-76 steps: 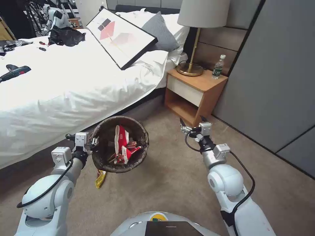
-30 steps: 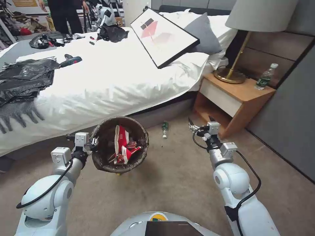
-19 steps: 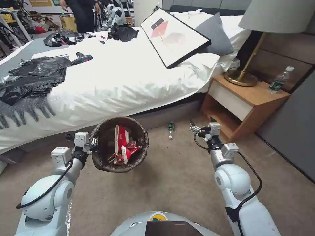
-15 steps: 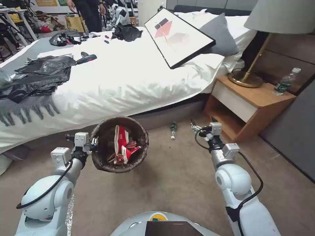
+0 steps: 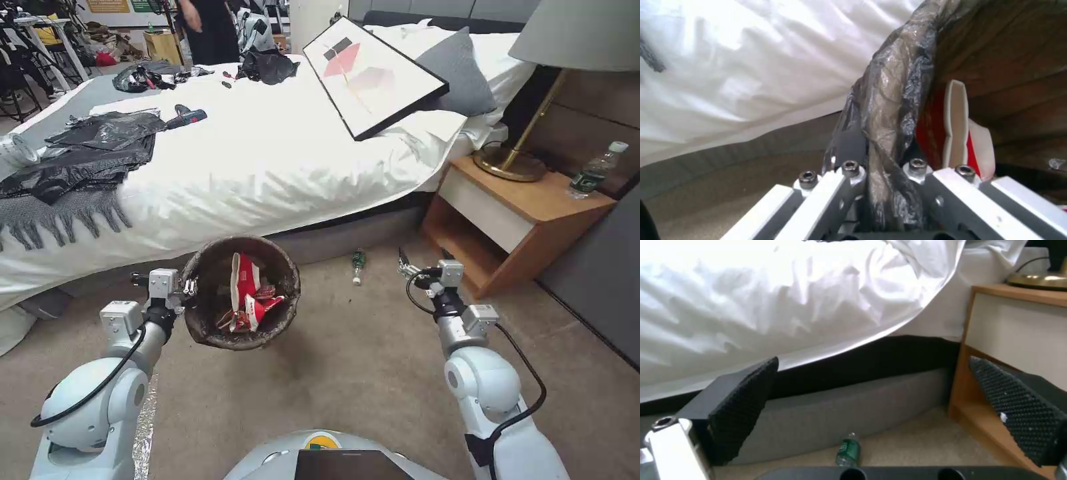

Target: Pick up the trash bin, then pick up the garbage from the floor and place it into the trash bin.

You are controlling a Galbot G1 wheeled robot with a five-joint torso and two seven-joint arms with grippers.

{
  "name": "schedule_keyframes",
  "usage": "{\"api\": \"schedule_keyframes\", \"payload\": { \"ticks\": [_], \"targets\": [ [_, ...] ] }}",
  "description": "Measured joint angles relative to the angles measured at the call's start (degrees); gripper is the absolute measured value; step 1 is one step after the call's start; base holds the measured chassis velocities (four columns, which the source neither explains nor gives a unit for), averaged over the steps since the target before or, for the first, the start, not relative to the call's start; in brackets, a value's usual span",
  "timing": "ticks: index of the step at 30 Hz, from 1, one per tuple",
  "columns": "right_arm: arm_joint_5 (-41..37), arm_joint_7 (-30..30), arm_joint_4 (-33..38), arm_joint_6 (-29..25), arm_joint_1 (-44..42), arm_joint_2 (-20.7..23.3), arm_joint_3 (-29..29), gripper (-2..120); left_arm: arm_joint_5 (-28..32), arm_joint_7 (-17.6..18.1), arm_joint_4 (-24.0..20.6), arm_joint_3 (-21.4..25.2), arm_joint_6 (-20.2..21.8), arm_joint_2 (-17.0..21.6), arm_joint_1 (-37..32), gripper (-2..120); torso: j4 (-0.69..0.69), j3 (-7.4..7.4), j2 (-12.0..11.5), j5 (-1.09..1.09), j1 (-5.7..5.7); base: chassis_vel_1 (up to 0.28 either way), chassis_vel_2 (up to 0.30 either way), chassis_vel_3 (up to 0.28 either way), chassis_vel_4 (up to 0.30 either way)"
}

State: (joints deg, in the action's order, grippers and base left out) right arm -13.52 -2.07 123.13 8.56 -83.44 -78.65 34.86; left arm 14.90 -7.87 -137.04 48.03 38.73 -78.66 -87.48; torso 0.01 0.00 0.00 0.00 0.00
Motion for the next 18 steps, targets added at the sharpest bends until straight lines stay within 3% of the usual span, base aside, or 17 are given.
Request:
{"api": "schedule_keyframes", "payload": {
  "ticks": [18],
  "targets": [
    [3.5, 0.1, 1.4, -5.9, -7.7, -3.4, 2.3, 100, -0.3, 0.1, 0.1, 0.0, -0.1, -0.1, -0.3, 3, -0.01, 0.0, 0.0, 0.0, 0.0, 0.0, 0.0, 0.0, 0.0]
  ]
}}
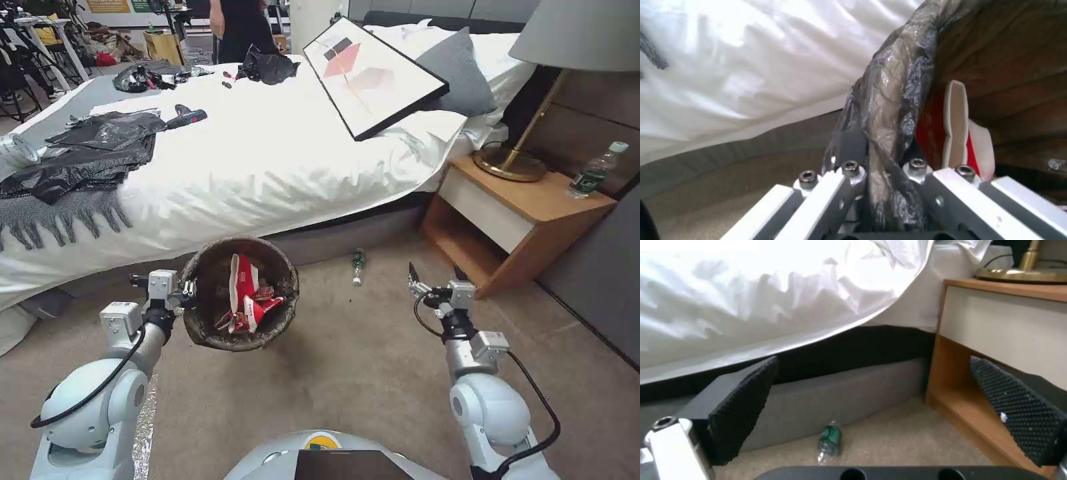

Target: Pick up the trash bin, then pick up the garbage from the floor and place it into the trash bin.

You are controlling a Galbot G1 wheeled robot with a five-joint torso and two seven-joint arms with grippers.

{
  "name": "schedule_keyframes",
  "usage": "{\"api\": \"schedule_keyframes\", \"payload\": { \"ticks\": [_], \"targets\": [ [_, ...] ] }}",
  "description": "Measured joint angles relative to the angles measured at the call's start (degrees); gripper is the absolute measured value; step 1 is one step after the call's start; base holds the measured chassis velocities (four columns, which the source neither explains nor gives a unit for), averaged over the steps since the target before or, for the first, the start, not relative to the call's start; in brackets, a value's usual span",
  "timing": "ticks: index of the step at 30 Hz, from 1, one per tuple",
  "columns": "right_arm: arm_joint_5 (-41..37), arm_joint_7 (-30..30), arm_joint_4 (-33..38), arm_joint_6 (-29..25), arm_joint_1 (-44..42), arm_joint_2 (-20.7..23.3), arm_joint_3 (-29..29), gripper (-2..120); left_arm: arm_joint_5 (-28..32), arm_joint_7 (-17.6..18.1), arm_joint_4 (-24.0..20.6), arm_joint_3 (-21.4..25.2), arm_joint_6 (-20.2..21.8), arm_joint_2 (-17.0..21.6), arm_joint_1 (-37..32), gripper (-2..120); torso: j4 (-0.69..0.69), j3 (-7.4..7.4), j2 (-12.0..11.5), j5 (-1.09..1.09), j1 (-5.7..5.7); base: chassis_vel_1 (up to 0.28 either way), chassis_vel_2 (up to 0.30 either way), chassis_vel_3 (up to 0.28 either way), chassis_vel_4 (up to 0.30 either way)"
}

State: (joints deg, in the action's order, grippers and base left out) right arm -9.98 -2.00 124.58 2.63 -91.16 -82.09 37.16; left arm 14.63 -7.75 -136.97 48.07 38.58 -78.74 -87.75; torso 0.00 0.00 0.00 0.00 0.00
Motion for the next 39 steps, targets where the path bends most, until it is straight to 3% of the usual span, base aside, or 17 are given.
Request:
{"api": "schedule_keyframes", "payload": {
  "ticks": [17, 39],
  "targets": [
    [0.7, -0.4, 0.6, -4.3, -3.9, -0.9, 1.2, 100, -0.1, -0.1, -0.4, 0.1, 0.0, 0.0, -0.4, 3, 0.0, 0.0, 0.0, 0.0, 0.0, 0.0, 0.0, 0.0, 0.0],
    [-0.2, -0.1, -0.4, -4.9, -4.3, -0.5, 1.3, 100, -0.4, -0.1, -1.1, -0.1, 0.0, -0.3, -0.6, 3, -0.01, 0.0, 0.0, 0.0, 0.0, -0.007, 0.005, 0.007, -0.004]
  ]
}}
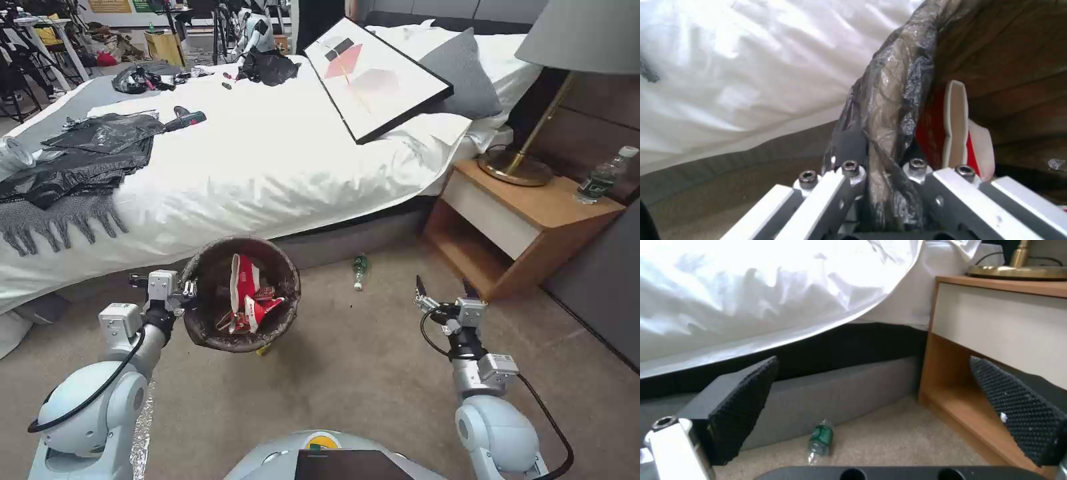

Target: Pick up the trash bin, then pick up the garbage from the floor and place it into the trash bin.

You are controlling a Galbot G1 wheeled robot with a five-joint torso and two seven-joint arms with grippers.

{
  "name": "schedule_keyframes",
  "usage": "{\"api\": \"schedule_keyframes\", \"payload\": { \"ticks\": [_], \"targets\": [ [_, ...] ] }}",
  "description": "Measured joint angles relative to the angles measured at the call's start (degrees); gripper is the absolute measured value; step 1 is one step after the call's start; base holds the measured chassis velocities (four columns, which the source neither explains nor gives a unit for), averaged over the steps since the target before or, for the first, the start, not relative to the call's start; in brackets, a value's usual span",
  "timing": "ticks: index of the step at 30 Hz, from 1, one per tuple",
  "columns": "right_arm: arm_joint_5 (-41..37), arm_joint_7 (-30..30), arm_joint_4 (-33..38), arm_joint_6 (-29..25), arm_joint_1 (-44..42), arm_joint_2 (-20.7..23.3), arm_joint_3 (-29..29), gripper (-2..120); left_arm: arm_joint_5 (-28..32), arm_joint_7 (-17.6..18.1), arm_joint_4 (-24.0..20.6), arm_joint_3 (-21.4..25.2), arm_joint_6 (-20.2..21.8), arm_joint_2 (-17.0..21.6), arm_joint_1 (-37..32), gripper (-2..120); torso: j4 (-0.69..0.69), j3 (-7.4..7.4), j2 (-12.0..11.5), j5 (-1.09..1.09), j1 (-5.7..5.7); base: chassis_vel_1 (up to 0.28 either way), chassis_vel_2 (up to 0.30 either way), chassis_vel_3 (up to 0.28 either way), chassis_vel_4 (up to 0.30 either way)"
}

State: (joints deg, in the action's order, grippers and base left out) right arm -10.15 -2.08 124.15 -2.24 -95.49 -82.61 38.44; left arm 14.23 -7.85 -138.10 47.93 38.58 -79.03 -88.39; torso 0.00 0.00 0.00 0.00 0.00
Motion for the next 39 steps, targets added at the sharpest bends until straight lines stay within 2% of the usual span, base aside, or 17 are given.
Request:
{"api": "schedule_keyframes", "payload": {
  "ticks": [39],
  "targets": [
    [-0.3, 0.8, -0.3, -0.1, -0.1, -0.1, -0.4, 100, 0.0, -0.1, -0.3, 0.2, 0.0, -0.1, -0.1, 3, 0.0, 0.0, 0.0, 0.0, 0.0, -0.038, 0.037, 0.04, -0.039]
  ]
}}
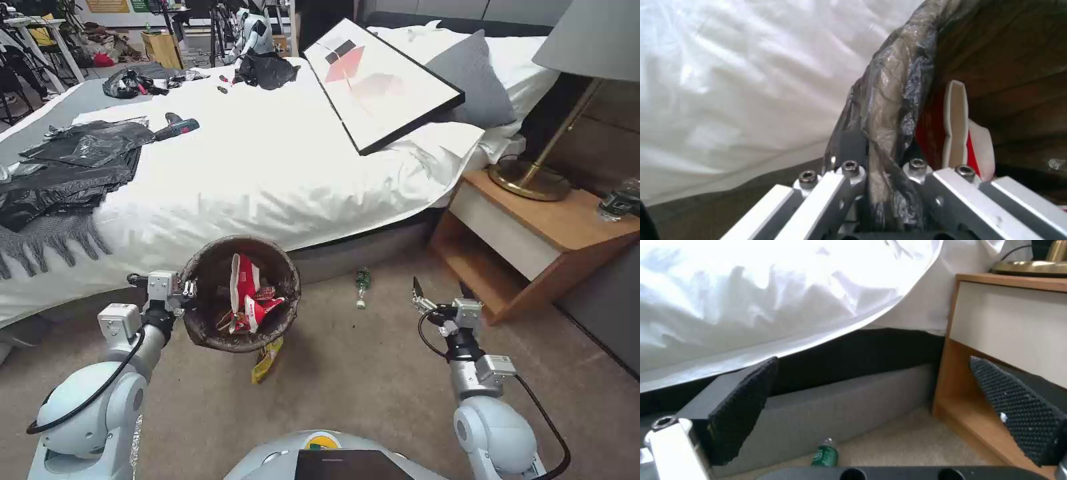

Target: Pick up the trash bin, then pick up the garbage from the floor and place it into the trash bin.

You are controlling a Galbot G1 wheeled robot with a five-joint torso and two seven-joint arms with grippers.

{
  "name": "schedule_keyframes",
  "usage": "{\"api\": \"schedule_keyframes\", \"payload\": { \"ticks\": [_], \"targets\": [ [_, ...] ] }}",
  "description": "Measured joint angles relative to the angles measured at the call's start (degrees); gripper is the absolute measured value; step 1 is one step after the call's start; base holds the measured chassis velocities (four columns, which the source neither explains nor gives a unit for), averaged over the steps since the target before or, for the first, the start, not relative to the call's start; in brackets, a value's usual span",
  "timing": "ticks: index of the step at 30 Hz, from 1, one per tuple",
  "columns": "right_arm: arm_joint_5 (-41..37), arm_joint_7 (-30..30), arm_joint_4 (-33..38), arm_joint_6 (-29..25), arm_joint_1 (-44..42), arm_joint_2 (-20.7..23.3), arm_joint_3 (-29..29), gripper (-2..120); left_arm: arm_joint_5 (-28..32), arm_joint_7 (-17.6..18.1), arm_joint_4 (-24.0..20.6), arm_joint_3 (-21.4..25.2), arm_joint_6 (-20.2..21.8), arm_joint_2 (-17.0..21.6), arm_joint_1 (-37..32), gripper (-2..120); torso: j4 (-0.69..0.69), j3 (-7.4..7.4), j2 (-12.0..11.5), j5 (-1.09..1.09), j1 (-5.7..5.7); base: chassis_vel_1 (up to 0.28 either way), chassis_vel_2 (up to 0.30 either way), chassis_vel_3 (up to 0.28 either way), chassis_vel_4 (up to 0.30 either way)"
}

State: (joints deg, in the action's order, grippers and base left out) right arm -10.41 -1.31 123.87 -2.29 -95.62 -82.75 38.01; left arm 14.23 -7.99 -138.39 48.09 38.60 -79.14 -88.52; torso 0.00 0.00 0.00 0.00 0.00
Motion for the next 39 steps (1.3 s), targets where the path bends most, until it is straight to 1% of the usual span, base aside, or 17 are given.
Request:
{"api": "schedule_keyframes", "payload": {
  "ticks": [14, 17, 18, 21, 22, 26, 27, 31, 32, 35, 36, 39],
  "targets": [
    [0.7, 0.7, -1.5, 0.9, 0.6, 0.5, -1.2, 100, 0.4, 0.0, -1.0, 0.1, 0.1, -0.2, -0.8, 3, 0.01, 0.01, 0.0, 0.0, 0.0, -0.012, 0.016, 0.015, -0.021],
    [0.6, 0.9, -2.5, 3.4, 2.6, 1.2, -2.2, 100, 0.5, 0.0, -1.7, 0.1, 0.3, -0.2, -1.4, 3, 0.0, 0.0, 0.0, 0.0, 0.0, 0.0, 0.0, 0.0, 0.0],
    [0.6, 0.9, -2.5, 3.4, 2.6, 1.2, -2.2, 100, 0.5, 0.0, -1.7, 0.1, 0.3, -0.2, -1.4, 3, 0.0, 0.0, 0.0, 0.0, 0.0, 0.0, 0.0, 0.0, 0.0],
    [0.1, 1.3, -4.5, 7.2, 6.7, 2.4, -4.1, 100, 0.8, 0.0, -2.4, 0.3, 0.4, -0.2, -1.8, 3, 0.0, 0.0, 0.0, 0.0, 0.0, 0.0, 0.0, 0.0, 0.0],
    [0.1, 1.3, -4.5, 7.2, 6.7, 2.4, -4.1, 100, 0.8, 0.0, -2.4, 0.3, 0.4, -0.2, -1.8, 3, 0.0, 0.0, 0.0, 0.0, 0.0, 0.0, 0.0, 0.0, 0.0],
    [-0.7, 0.4, -9.4, 10.3, 12.8, 4.3, -7.8, 100, 1.1, 0.2, -3.2, 0.4, 0.7, -0.2, -1.9, 3, -0.02, 0.0, 0.0, 0.0, 0.0, 0.0, 0.0, 0.0, 0.0],
    [-0.7, 0.4, -9.4, 10.3, 12.8, 4.3, -7.8, 100, 1.1, 0.2, -3.2, 0.4, 0.7, -0.2, -1.9, 3, -0.02, 0.0, 0.0, 0.0, 0.0, 0.0, 0.0, 0.0, 0.0],
    [-0.9, 0.4, -14.5, 12.1, 17.1, 4.4, -10.1, 100, 1.5, 0.5, -4.0, 0.8, 1.0, -0.1, -2.1, 3, 0.0, 0.0, 0.0, 0.0, 0.0, 0.0, 0.0, 0.0, 0.0],
    [-0.9, 0.4, -14.5, 12.1, 17.1, 4.4, -10.1, 100, 1.5, 0.5, -4.0, 0.8, 1.0, -0.1, -2.1, 3, 0.0, 0.0, 0.0, 0.0, 0.0, 0.0, 0.0, 0.0, 0.0],
    [-1.7, 0.3, -18.2, 12.8, 20.2, 4.6, -11.6, 100, 2.1, 0.8, -4.5, 1.0, 1.4, -0.1, -2.2, 3, 0.0, 0.0, 0.0, 0.0, 0.0, 0.0, 0.0, 0.0, 0.0],
    [-1.7, 0.3, -18.2, 12.8, 20.2, 4.6, -11.6, 100, 2.1, 0.8, -4.5, 1.0, 1.4, -0.1, -2.2, 3, 0.0, 0.0, 0.0, 0.0, 0.0, 0.0, 0.0, 0.0, 0.0],
    [-2.5, 0.3, -22.5, 13.2, 23.5, 4.7, -13.0, 100, 2.6, 1.0, -4.9, 1.6, 1.8, -0.1, -2.3, 3, 0.0, 0.0, 0.0, 0.0, 0.0, 0.0, 0.0, 0.0, 0.0]
  ]
}}
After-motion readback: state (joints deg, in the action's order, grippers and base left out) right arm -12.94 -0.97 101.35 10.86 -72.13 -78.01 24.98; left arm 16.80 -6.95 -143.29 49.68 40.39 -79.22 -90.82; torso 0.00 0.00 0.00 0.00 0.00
